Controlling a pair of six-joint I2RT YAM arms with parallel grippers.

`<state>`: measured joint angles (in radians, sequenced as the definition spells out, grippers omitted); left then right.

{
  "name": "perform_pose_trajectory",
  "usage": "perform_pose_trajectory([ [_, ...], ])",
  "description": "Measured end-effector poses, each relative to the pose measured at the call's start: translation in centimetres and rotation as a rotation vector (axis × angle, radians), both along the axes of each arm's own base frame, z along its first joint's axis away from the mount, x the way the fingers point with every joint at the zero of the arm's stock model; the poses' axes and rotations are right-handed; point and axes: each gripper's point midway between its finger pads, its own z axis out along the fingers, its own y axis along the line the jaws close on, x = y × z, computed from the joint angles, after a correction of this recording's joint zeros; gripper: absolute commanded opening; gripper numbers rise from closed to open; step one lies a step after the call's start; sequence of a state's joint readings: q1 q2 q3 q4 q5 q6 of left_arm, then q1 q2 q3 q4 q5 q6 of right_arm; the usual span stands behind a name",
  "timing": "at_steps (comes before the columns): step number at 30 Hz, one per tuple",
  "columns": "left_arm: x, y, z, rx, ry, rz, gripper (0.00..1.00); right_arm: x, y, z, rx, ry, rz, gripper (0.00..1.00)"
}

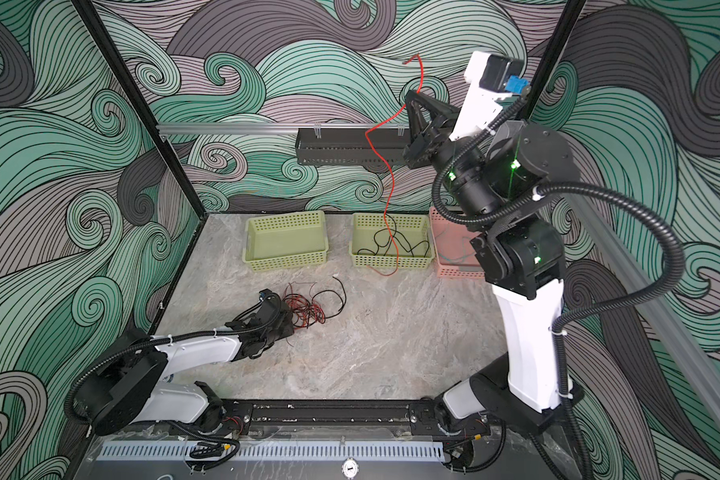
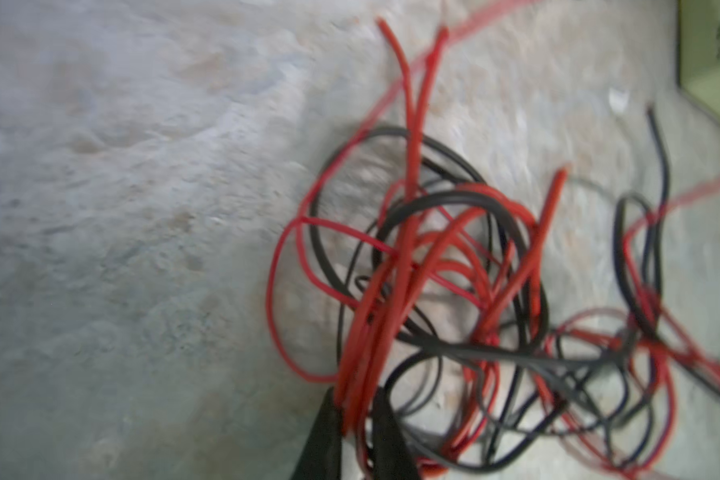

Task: Untangle the cables
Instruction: 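Raise the red cable higher with the right gripper while the left gripper lifts open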

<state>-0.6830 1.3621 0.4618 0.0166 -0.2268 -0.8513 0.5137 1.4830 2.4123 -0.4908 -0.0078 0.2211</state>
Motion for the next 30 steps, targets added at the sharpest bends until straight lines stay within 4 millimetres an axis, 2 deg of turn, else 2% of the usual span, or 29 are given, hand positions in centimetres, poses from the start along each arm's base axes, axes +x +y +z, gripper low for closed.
perform_pose_trajectory([
  [3, -1.2, -1.4, 0.9, 0.03, 0.026, -0.1, 0.59, 1.1, 0.6, -1.9, -0.028, 0.048, 0.008, 0.0],
  [7, -1.3, -2.9, 4.6, 0.028, -0.016, -0.182, 0.72, 2.6, 1.7, -4.1, -0.055, 0.108, 0.028, 0.0],
  [10, -1.4, -2.9, 7.7, 0.001, -0.071, -0.2, 0.79, 3.4, 2.6, -4.9, -0.066, 0.132, 0.055, 0.0],
  [13, -2.2, -2.2, 9.7, -0.008, -0.098, -0.206, 0.98, 4.2, 3.6, -5.3, -0.071, 0.147, 0.09, 0.0],
  [16, -3.4, -0.8, 10.8, -0.008, -0.097, -0.197, 0.99, 5.2, 5.0, -5.5, -0.07, 0.158, 0.136, 0.0],
  [20, -5.0, 1.1, 12.0, 0.004, -0.088, -0.173, 0.99, 7.7, 7.6, -6.4, -0.052, 0.19, 0.21, 0.0],
  [27, -7.0, 4.7, 14.2, -0.002, -0.146, -0.102, 0.96, 14.6, 13.1, -10.0, 0.021, 0.267, 0.324, 0.0],
  [30, -7.7, 6.0, 14.7, -0.004, -0.166, -0.073, 0.94, 16.9, 14.9, -11.5, 0.06, 0.286, 0.355, 0.0],
])
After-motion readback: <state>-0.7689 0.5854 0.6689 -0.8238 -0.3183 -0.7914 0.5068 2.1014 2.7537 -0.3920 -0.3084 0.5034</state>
